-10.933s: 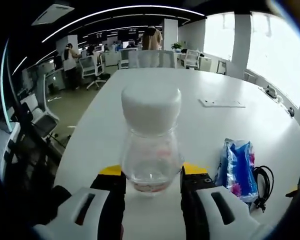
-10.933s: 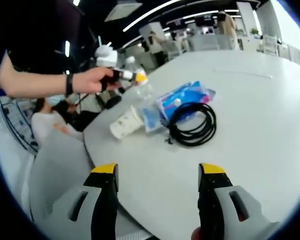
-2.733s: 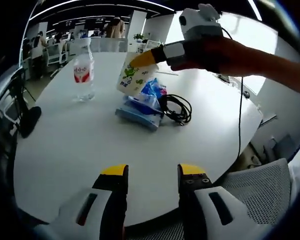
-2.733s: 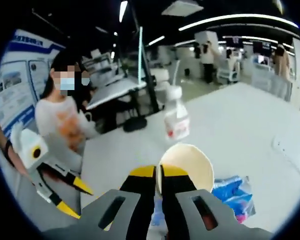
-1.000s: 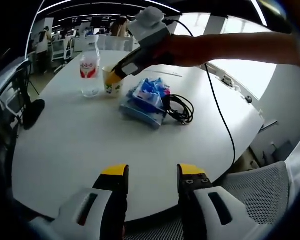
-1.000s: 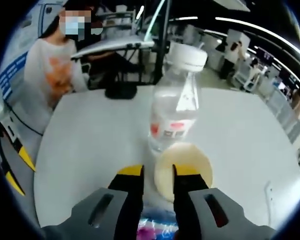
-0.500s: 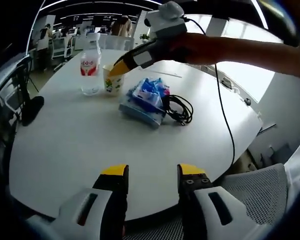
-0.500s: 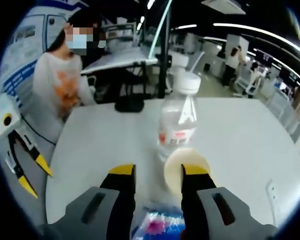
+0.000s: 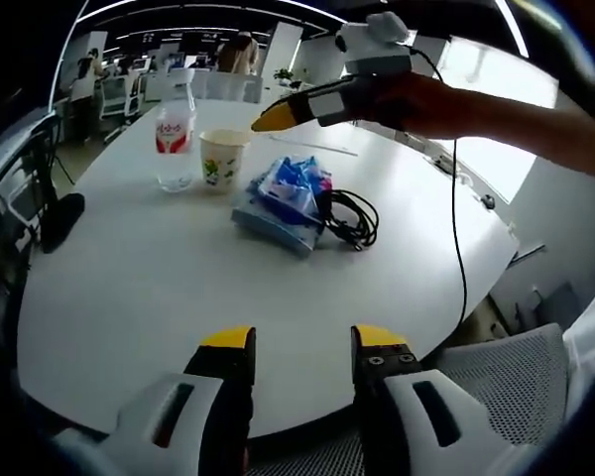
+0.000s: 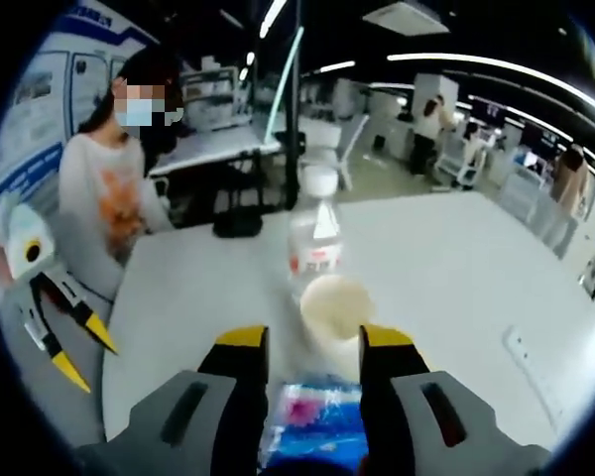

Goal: Arrange the tabletop items into an orderly group along one side of the table until the central work area is clear of visible clutter.

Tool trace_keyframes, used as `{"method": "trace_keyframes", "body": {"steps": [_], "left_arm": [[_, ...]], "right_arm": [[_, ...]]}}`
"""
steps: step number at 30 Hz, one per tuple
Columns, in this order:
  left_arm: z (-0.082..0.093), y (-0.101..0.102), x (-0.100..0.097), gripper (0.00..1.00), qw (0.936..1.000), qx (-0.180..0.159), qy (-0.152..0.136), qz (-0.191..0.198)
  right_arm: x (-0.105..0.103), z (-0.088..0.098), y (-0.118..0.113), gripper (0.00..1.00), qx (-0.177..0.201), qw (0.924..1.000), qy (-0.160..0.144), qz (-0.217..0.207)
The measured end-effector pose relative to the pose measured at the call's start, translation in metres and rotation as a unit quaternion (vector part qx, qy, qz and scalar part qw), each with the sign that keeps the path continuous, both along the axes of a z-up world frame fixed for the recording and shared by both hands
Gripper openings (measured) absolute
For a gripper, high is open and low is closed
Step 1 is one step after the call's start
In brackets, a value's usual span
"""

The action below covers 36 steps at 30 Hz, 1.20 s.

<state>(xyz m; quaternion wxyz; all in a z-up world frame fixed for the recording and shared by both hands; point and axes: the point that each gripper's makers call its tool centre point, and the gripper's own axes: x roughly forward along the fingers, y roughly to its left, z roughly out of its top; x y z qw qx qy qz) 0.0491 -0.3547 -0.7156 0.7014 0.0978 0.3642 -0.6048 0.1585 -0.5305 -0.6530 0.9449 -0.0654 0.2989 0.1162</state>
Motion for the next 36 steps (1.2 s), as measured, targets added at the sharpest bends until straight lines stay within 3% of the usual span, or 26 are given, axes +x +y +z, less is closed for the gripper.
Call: {"method": "trace_keyframes", "body": {"steps": [7,13,15,23,36], "left_arm": [[0.000,0.000,0.001,0.37,1.0000,-0.001,-0.001,0.001],[0.000,-0.001,-0.003,0.37,0.9999,-0.001,-0.007,-0.007],[0.001,0.000,-0.002,0.37,0.9999,-0.001,-0.008,-0.007],[-0.001,-0.001,-0.004,0.37,0.9999,0.002,-0.005,-0.011],[0.000,-0.001,-0.005,0.37,0.9999,0.002,-0.006,-0.012]], "right_arm": [[-0.029,-0.001,-0.017,0.34,0.005,0.9992,-0.003,-0.039],[-0.071,-0.005,-0.027,0.32,0.026,0.9944,-0.010,-0.102],[-0.085,-0.014,-0.030,0.32,0.034,0.9924,-0.009,-0.118],[-0.141,-0.041,-0.028,0.32,0.070,0.9812,0.004,-0.180],[-0.194,-0.059,-0.010,0.32,0.103,0.9669,0.012,-0.233]]}}
